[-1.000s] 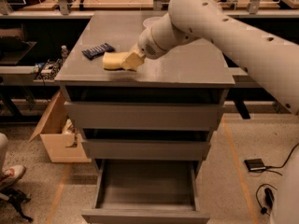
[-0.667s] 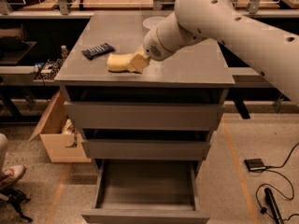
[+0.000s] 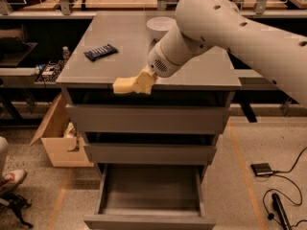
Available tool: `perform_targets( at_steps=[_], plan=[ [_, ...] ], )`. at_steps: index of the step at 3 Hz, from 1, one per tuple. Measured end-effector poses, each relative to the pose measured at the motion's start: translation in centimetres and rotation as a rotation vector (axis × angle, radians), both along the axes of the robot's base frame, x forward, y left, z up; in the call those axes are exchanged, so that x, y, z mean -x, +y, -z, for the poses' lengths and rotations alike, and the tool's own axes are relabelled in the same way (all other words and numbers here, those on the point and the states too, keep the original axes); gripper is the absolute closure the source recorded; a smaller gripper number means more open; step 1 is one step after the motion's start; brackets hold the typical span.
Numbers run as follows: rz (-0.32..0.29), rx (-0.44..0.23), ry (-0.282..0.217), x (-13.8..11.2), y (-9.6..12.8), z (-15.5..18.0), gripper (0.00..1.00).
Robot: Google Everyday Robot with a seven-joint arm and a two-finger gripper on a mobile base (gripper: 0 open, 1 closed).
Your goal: Place sponge into bottom drawer
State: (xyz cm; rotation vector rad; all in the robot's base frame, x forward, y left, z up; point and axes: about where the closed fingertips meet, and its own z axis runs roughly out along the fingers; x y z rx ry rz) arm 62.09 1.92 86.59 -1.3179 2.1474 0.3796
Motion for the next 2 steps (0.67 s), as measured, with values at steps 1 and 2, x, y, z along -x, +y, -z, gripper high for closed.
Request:
perform_targets(
  at_steps=[1,2],
  plan=[
    [0.000,0.000,0.000,0.0,0.0,0.0,1.00],
    [-0.015,0.042,0.002,1.4,-0.1,0.8,1.00]
  ],
)
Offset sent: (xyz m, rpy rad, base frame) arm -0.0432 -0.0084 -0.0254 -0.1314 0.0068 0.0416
